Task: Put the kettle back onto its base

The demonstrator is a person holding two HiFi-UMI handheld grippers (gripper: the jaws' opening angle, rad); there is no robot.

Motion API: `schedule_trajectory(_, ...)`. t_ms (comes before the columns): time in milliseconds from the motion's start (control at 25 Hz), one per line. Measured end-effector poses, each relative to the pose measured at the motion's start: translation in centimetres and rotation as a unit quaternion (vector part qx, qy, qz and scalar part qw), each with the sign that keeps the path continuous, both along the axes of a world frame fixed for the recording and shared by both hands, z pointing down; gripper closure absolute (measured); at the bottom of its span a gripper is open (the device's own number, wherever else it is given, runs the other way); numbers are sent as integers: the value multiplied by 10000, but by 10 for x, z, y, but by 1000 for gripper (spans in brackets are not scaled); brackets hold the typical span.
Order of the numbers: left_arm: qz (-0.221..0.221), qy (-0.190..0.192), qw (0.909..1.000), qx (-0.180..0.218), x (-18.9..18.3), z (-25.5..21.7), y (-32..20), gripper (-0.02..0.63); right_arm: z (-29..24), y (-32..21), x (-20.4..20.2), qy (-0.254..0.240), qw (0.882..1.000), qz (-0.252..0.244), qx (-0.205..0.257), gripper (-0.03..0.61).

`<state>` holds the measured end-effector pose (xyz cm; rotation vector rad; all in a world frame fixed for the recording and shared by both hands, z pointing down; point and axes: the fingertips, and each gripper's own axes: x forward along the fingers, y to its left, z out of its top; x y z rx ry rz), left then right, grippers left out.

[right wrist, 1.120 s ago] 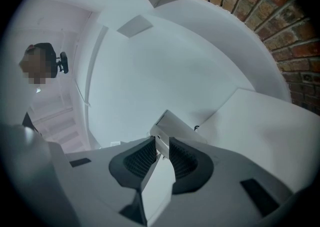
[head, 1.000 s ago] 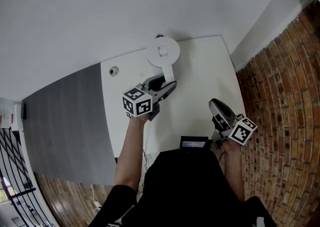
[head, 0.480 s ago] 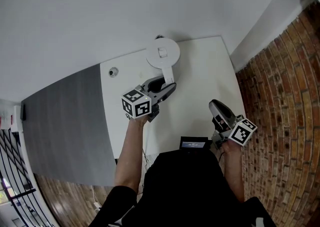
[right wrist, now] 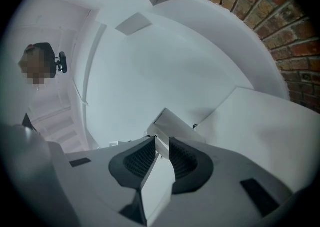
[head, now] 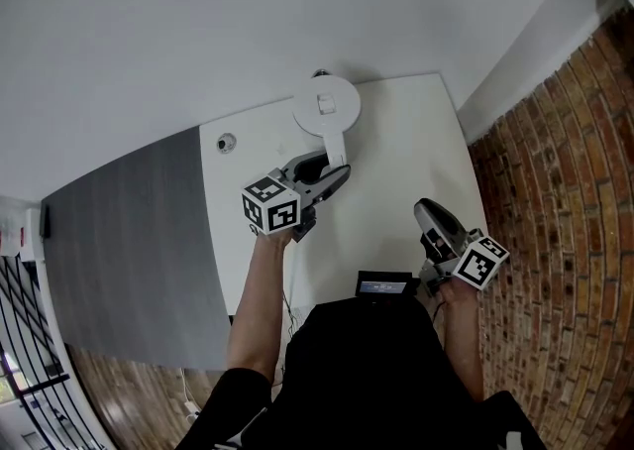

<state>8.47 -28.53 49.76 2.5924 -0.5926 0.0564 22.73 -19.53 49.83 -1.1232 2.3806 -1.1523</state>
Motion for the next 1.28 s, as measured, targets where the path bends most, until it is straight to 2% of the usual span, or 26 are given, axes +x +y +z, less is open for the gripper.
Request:
schedule_trajectory(200, -103, 164, 9998, -5, -4, 2, 0, 417, 1, 1, -2, 41, 10000, 23, -27, 491)
schedule_trajectory(400, -406, 707, 9966, -70, -17, 7, 12, 417, 3, 9, -6, 135, 9998, 46, -115, 491)
schedule_trajectory(760, -682, 1224, 9878, -675, -46, 44, 66, 417, 1, 25, -33, 349, 9993, -53, -156, 491)
schedule_trajectory(1080, -575, 1543, 9823, -895, -59, 52, 105, 419, 4, 48, -56, 586, 9978, -117, -285, 491)
schedule_trajectory(1280, -594, 1871, 9761, -935, -60, 47, 116, 419, 6, 59, -63, 762, 9962, -253, -329, 491)
